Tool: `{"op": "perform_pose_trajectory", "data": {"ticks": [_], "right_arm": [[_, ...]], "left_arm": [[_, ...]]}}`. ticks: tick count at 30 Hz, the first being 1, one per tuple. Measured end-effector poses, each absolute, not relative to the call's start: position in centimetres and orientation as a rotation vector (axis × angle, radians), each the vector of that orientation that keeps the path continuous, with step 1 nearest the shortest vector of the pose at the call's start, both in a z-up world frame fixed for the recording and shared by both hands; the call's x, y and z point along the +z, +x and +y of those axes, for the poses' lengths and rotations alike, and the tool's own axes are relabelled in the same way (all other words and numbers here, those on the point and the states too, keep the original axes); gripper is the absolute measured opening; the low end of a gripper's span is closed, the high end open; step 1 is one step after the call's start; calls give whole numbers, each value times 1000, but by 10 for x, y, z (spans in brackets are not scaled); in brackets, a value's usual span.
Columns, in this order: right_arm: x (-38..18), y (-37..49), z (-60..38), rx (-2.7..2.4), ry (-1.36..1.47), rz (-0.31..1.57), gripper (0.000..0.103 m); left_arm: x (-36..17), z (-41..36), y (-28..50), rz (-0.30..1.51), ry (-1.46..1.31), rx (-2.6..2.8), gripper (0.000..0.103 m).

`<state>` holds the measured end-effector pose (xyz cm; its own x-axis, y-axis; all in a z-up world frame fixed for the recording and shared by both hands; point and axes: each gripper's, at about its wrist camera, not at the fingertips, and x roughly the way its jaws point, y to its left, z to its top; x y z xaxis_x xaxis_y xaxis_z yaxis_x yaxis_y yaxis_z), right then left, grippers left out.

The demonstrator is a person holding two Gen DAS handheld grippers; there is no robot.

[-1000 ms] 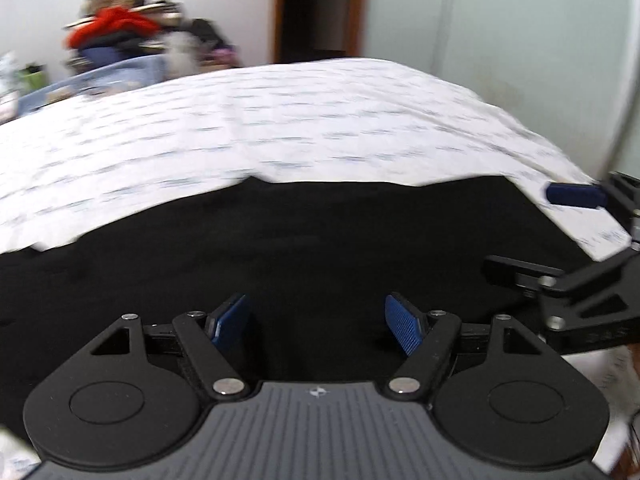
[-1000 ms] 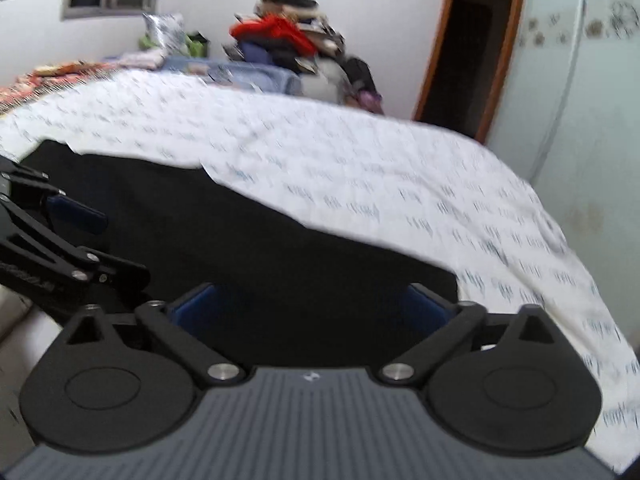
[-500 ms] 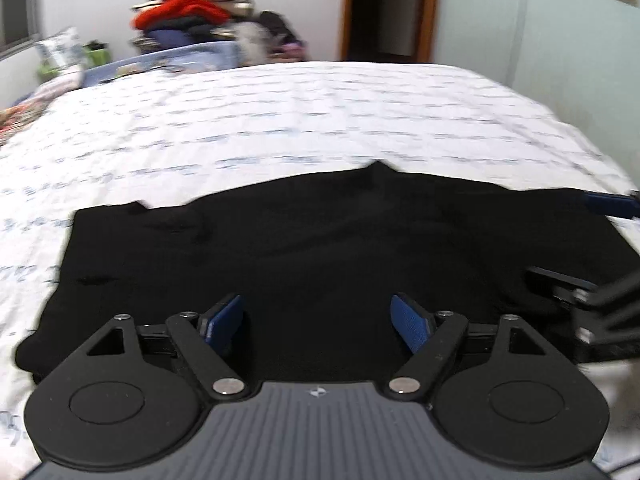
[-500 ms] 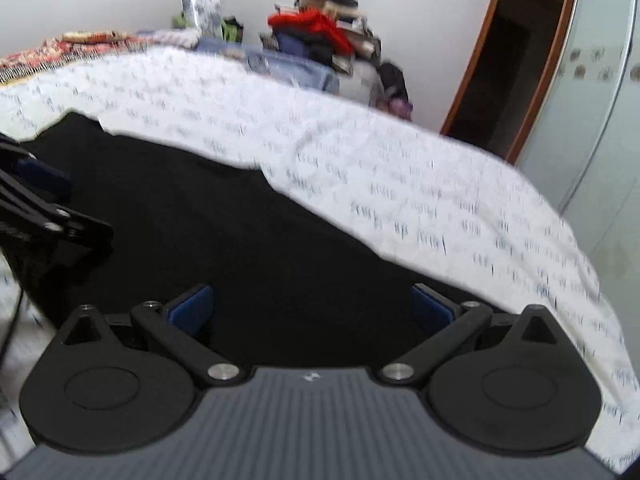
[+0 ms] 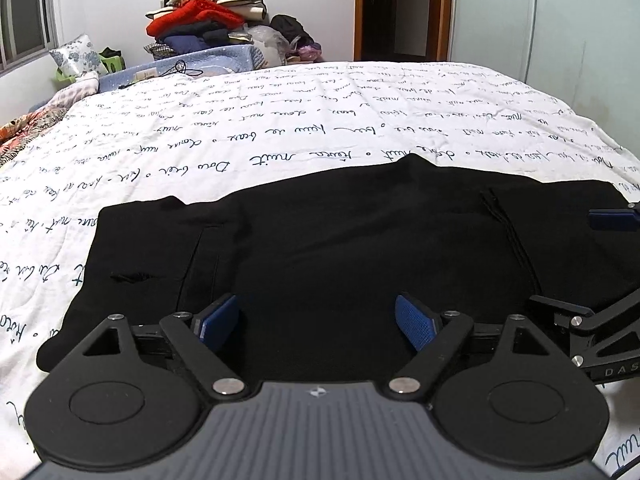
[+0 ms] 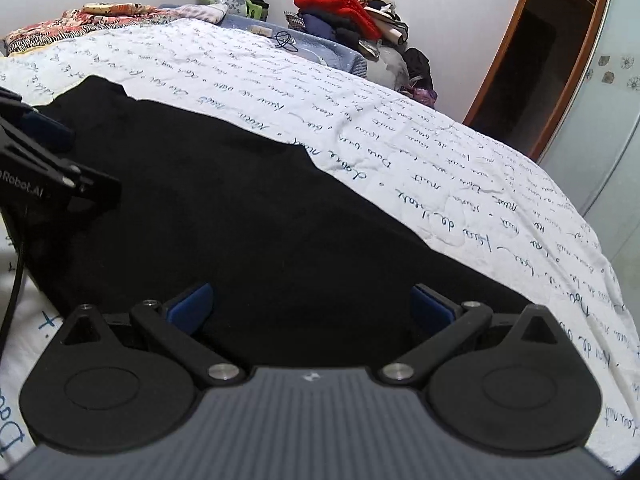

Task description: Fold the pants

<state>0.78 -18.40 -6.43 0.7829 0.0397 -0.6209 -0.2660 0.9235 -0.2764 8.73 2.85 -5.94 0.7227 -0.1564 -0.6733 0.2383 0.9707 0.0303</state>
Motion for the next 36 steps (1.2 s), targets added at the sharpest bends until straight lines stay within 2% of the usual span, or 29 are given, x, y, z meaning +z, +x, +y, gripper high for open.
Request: {"op": "perform_pose_trajectory", "data": {"ticks": [7,10,14,21,26,36], "right_arm": [[-55,5,-181,157,-371,612,103],[-59,8,-179,160,-384,641,103],[-61,9,-179,160,-376,678,103],[-31,-15,-135,219,-538,454,103],[-30,-37,-87,291,-735,280,103],[-41,-41,-37,377,-822,262,103]], "left_arm": [[-45,50,87,680,63,-125,87],[-47,69,95,674,71,17,99],[-57,87,105,739,112,90,100],[-52,97,104,737,64,109,103],[-51,102,102,737,60,122,103],[-47,115,106,756,146,283,103]]}}
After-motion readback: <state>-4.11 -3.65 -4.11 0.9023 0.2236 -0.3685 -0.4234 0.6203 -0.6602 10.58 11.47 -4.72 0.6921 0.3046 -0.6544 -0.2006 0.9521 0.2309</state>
